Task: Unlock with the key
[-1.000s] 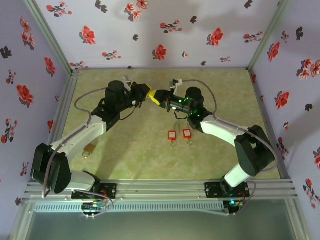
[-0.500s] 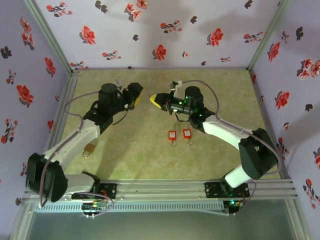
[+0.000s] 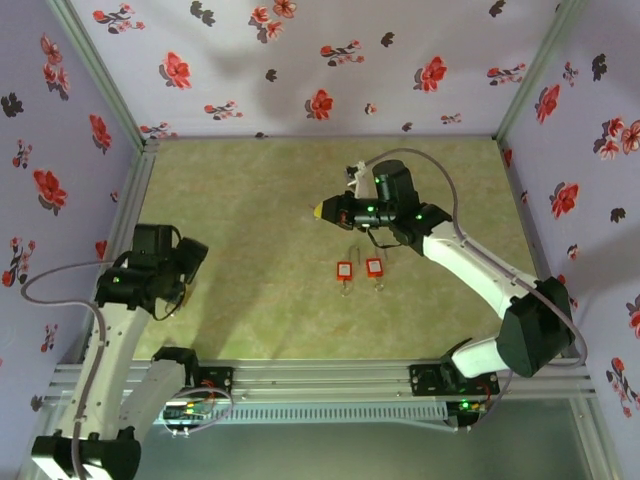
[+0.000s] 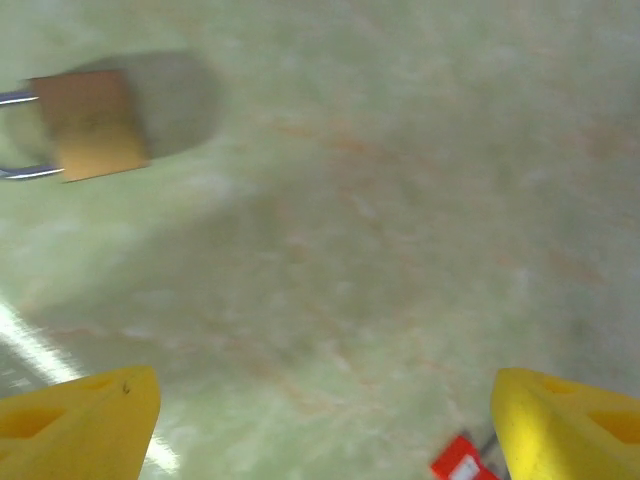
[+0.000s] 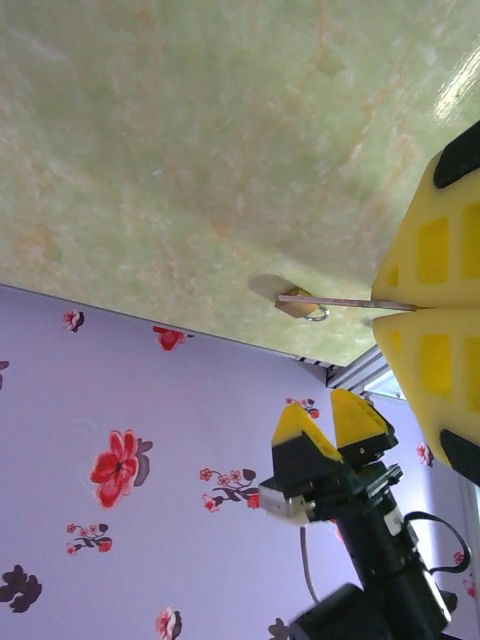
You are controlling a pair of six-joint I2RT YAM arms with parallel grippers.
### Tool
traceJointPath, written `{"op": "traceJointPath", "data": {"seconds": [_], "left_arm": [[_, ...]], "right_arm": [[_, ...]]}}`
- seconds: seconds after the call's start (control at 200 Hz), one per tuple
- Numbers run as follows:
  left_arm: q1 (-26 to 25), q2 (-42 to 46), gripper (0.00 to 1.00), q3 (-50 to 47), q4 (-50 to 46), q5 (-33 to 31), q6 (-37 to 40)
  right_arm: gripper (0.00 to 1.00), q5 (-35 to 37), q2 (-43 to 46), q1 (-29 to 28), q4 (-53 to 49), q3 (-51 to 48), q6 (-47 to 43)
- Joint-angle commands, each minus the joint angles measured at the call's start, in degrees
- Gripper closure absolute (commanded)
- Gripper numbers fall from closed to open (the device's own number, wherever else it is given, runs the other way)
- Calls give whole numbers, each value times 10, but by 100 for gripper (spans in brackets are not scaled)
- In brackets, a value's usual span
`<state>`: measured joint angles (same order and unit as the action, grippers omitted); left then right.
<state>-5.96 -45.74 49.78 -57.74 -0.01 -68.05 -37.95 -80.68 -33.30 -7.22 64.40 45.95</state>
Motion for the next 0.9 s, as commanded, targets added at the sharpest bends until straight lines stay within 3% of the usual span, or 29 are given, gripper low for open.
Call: {"op": "traceJointPath", "data": {"seconds": [0.0, 0.275, 0.41, 0.455, 0.535, 0.7, 0.895], "left_arm": [[39, 0, 14, -30, -42, -5, 21], [140, -32, 14, -137, 92, 31, -66], [170, -48, 12, -172, 129, 12, -140], [175, -51, 11, -181, 144, 3, -163], [176, -58, 0, -194, 179, -11, -201], [177, -106, 0, -216, 242, -34, -269], [180, -202, 4, -185, 284, -40, -272]], "right_arm": [[100, -28, 3, 7, -13, 1, -27], [100, -63, -3, 22, -6, -8, -31], [100, -77, -8, 29, -4, -9, -34], [100, -83, -12, 31, -4, -8, -35], [100, -92, -18, 32, -2, -6, -37], [100, -108, -38, 38, -3, 6, -42], [100, -113, -49, 41, -31, 25, -61]]}}
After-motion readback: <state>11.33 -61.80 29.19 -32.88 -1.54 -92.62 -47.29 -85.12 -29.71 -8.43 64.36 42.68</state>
